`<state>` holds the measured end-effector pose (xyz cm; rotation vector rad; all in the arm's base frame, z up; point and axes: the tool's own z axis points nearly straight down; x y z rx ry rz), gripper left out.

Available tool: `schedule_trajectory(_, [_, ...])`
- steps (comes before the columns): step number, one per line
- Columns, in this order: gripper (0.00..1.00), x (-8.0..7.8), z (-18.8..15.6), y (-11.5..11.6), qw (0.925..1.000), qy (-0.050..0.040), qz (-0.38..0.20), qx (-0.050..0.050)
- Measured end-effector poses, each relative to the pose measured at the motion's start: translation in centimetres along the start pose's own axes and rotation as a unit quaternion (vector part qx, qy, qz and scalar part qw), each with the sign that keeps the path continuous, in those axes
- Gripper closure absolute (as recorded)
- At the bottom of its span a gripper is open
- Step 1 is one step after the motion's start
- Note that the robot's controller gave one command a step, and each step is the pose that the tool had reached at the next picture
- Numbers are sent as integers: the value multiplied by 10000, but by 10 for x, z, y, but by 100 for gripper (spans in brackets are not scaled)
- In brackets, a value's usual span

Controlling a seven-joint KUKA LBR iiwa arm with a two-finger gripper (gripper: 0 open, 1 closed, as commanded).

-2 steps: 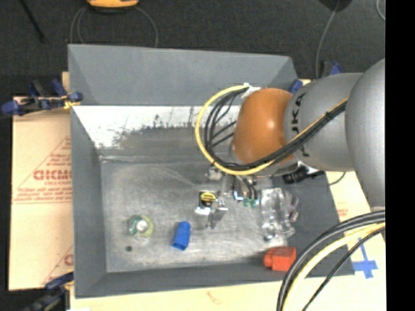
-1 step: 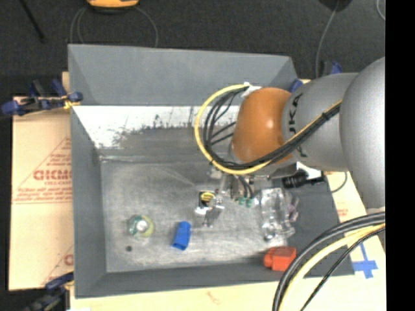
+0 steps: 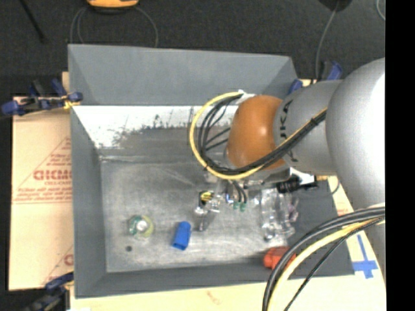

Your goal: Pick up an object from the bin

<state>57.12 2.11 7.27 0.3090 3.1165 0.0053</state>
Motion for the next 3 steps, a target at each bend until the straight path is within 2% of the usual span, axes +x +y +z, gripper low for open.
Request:
schedule_trajectory(1, [0, -2, -2, 0, 10000, 11, -11, 5])
schedule_trajectory(2, [100, -5, -5, 1, 10000, -29, -10, -5])
schedule_trajectory(3, [100, -9, -77, 1, 10000, -3, -26, 1])
